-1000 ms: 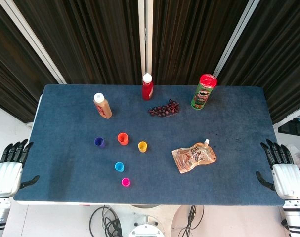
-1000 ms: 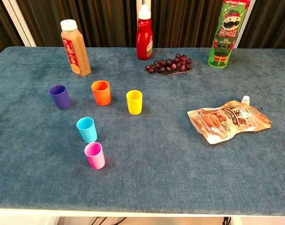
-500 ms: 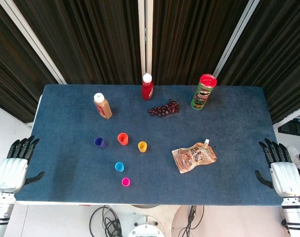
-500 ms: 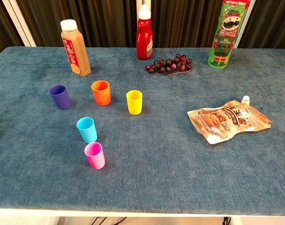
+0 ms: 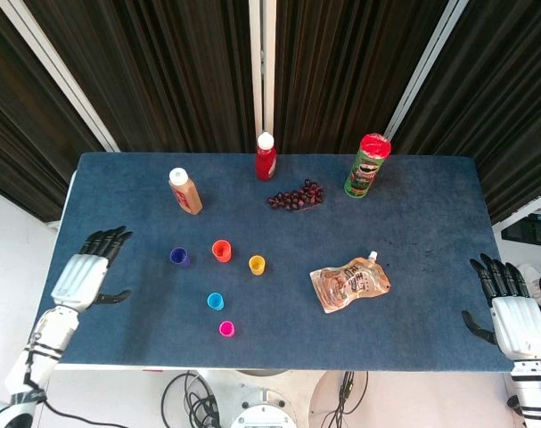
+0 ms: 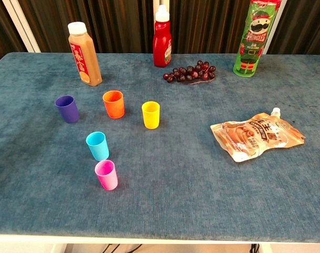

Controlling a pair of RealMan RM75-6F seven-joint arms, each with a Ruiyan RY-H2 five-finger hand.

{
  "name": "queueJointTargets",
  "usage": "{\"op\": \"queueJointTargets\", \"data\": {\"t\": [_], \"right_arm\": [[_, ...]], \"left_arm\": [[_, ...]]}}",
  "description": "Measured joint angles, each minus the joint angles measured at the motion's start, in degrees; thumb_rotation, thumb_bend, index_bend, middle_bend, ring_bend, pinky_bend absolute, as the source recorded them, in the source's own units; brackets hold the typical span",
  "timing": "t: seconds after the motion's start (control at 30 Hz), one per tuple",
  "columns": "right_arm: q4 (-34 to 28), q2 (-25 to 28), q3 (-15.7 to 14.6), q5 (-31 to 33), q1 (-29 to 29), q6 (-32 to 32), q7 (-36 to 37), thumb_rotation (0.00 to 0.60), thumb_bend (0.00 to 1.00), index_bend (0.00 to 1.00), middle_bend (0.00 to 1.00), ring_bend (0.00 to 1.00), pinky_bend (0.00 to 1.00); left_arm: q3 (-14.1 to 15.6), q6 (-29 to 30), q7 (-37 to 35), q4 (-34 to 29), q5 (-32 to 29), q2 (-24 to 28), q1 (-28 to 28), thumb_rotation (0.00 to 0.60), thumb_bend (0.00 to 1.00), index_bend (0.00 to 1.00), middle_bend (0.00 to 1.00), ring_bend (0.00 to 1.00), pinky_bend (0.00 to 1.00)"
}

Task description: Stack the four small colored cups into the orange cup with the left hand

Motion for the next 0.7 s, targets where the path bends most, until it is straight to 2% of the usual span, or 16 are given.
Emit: {"op": "queueJointTargets", "data": {"t": [0.17, 0.3, 0.57, 0.7], "right_arm": [[-0.01, 0.77, 0.12, 0.26, -0.12, 0.03, 0.86, 0.600, 0.23, 0.00, 0.00, 0.00, 0.00], [-0.21, 1.23, 0.22, 0.44, -0.05, -0.21, 0.89, 0.600, 0.23, 0.00, 0.00, 0.00, 0.00], [-0.41, 1.23, 0.39, 1.09, 0.10, -0.78, 0.75, 0.600, 0.23, 0.00, 0.00, 0.00, 0.00], [-0.27, 1.17, 0.59, 1.85, 0.19, -1.27, 0.93, 0.600, 0.24, 0.00, 0.00, 0.00, 0.00]], "left_arm": [[-0.32, -4.17, 0.53, 4.65, -2.47, -6.06, -3.70, 0.600, 0.15, 0.00, 0.04, 0.00, 0.04], [-0.83, -7.18, 2.43, 8.50, -5.20, -10.38, -6.67, 0.600, 0.19, 0.03, 0.08, 0.06, 0.05], [-2.37, -10.13, 3.84, 13.94, -9.37, -14.86, -10.09, 0.600, 0.21, 0.11, 0.13, 0.10, 0.08], [-2.93, -11.89, 2.46, 16.46, -11.24, -16.51, -11.26, 0.600, 0.22, 0.17, 0.20, 0.16, 0.10]]}}
